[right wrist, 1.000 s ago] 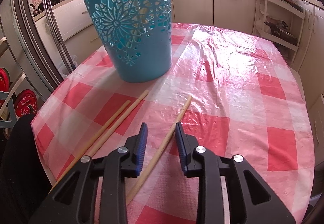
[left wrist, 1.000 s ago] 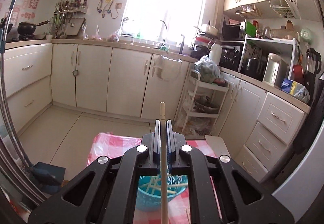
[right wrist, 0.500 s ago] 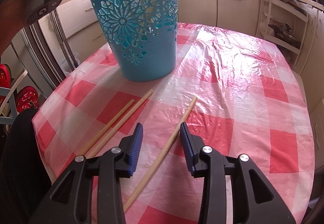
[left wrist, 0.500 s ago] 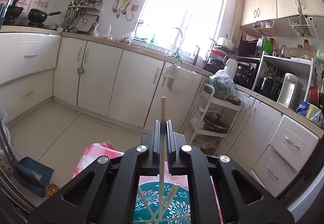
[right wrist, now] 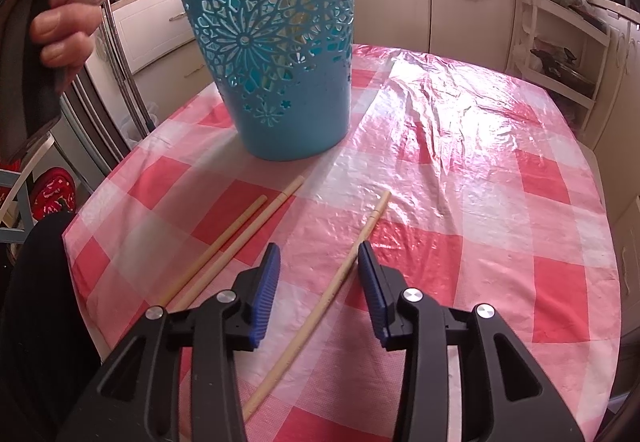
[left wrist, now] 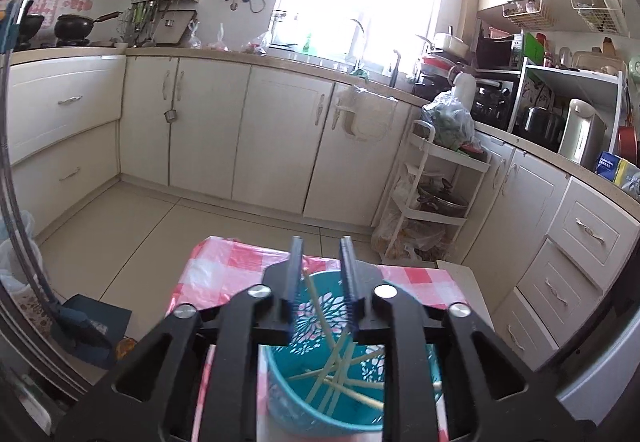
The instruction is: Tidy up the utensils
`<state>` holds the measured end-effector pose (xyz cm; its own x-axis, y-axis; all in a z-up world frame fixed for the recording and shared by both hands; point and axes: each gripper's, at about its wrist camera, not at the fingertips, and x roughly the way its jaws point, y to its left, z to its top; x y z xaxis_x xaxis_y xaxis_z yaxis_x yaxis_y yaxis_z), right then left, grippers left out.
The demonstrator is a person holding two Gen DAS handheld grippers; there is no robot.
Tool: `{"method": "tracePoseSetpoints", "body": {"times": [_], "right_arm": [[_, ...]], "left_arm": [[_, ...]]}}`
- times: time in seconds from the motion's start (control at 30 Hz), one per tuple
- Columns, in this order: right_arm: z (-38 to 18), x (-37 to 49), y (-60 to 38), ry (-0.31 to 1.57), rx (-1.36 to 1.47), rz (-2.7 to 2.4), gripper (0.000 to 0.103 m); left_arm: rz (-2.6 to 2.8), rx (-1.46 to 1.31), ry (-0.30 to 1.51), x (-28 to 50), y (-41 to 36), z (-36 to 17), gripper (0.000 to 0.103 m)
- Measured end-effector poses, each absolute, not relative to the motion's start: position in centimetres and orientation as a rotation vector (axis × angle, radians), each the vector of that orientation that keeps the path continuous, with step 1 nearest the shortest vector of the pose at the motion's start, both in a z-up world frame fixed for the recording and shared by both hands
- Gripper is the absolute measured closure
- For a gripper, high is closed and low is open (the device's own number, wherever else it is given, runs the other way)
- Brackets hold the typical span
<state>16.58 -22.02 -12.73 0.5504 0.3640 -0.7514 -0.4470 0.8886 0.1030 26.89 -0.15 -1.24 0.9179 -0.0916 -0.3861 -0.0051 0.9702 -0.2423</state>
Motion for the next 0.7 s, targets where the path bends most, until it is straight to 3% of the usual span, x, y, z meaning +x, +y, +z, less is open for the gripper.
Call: {"method": "tracePoseSetpoints", "body": {"times": [0.07,0.2,0.47,0.7], "right_arm": [[-12.7,16.5,-22.0,0.863,-0.108,0.477,0.063],[-12.7,16.4,-22.0,0.862,-0.105,0.464,0.062],[-12.7,16.1,-21.9,0.859,-0.101,0.418,0.062],[-12.7,15.8,-21.3,0.848,-0.145,0.372,0.067]], "left_arm": [[0.014,-0.268,0.382,24.9,1.3,-1.3,0.046],[0.114,-0.316,0.380,21.3,4.7,-3.0,0.028],[0.169,-0.344,0.673,20.3,7.6,-12.0,0.017],[0.083,-0.240,0.812,22.2,4.8,-15.7,0.009]]}}
